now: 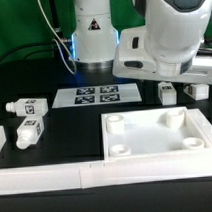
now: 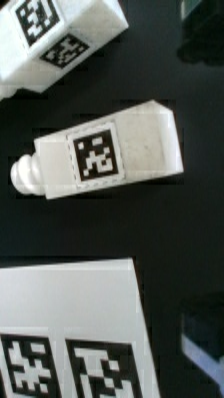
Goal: Assemble one leg
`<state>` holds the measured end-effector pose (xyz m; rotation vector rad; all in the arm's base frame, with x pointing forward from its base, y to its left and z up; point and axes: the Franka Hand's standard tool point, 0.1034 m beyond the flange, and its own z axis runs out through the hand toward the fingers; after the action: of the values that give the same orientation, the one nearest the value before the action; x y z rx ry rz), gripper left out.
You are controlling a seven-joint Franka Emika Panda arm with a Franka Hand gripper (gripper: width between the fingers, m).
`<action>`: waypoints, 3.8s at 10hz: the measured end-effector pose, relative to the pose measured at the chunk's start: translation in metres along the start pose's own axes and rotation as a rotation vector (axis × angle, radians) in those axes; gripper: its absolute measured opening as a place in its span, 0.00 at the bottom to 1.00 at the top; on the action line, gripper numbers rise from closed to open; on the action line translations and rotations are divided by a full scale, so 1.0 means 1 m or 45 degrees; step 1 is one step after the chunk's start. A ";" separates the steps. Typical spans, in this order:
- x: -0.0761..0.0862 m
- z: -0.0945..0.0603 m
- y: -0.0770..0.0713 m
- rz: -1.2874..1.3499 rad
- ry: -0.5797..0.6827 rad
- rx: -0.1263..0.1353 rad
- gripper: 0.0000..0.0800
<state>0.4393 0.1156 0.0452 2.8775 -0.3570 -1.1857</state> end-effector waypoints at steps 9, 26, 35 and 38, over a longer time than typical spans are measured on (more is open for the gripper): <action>-0.004 0.027 -0.013 -0.109 -0.085 -0.032 0.81; 0.012 -0.015 0.004 -0.116 -0.166 0.001 0.36; 0.036 -0.132 0.014 -0.210 0.221 0.016 0.36; 0.055 -0.201 0.017 -0.274 0.463 0.044 0.36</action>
Offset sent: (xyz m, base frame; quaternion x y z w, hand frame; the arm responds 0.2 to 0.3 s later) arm -0.0316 0.0143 0.0058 -0.0635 0.0372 -0.0024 0.9973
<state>0.6133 0.0716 0.1523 3.1366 -0.0610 -0.6503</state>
